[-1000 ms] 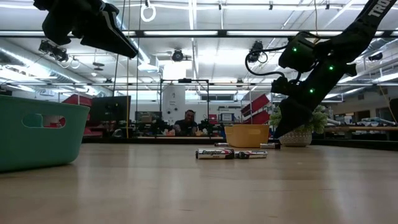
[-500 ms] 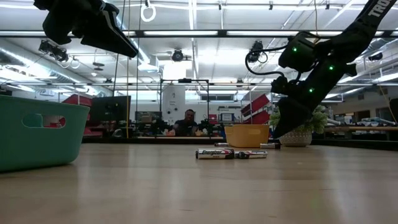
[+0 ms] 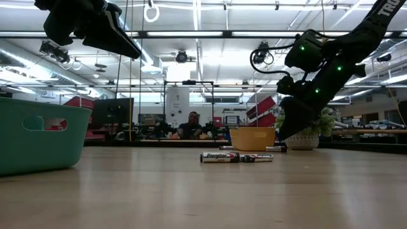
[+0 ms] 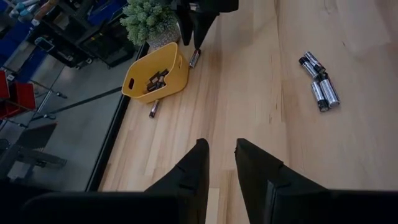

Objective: Sort batteries
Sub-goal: Put the silver battery into the green bin

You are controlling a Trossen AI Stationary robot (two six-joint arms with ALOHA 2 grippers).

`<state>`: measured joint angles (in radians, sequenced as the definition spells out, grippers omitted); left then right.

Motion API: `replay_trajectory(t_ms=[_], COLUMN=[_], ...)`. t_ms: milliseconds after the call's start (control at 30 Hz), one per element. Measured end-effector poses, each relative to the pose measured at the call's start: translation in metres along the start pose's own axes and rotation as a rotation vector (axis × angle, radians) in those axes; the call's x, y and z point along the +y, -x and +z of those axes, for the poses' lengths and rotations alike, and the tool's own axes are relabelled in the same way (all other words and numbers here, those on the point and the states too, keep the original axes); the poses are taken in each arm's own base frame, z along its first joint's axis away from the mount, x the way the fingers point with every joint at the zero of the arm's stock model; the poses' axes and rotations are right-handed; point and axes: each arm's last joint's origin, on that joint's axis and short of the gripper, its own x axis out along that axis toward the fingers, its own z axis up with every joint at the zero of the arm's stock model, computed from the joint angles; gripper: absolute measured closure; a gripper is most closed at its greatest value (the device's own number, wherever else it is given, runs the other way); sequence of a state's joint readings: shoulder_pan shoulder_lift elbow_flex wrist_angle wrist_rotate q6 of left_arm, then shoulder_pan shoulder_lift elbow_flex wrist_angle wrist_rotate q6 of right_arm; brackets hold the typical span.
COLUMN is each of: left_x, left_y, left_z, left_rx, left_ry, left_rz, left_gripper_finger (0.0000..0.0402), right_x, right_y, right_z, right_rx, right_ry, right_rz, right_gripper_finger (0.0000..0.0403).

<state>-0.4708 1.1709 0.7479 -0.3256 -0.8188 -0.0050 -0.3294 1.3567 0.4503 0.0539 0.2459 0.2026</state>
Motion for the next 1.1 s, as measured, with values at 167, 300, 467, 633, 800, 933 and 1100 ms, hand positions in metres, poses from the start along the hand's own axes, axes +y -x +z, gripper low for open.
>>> replay_trajectory(t_ms=[167,300,467,633,800,933,1100], left_x=[0.000,0.000,0.000,0.000,0.000,0.000,0.000], left_y=[0.000,0.000,0.000,0.000,0.000,0.000,0.000], left_z=[0.001,0.002,0.002,0.002,0.002,0.002,0.002], left_rx=[-0.007,-0.013,-0.012,-0.012,-0.012,-0.012,-0.013], left_ry=[0.008,0.013,0.013,0.013,0.013,0.013,0.013], left_rz=[0.000,0.000,0.000,0.000,0.000,0.000,0.000], left_gripper_finger=[0.0323,0.0323,0.0323,0.0323,0.0323,0.0323,0.0323], right_x=[0.001,0.003,0.006,0.011,0.015,0.020,0.024], right_y=[-0.006,-0.021,-0.035,-0.035,-0.033,-0.031,-0.030], right_z=[-0.004,-0.012,-0.014,-0.015,-0.016,-0.018,-0.019], right_rx=[0.026,0.073,0.065,0.058,0.058,0.067,0.074], right_ry=[0.002,0.016,0.017,0.029,0.045,0.065,0.074], right_rz=[-0.006,-0.019,-0.010,0.006,0.024,0.046,0.077], right_gripper_finger=[0.0233,0.0233,0.0233,0.0233,0.0238,0.0257,0.0302])
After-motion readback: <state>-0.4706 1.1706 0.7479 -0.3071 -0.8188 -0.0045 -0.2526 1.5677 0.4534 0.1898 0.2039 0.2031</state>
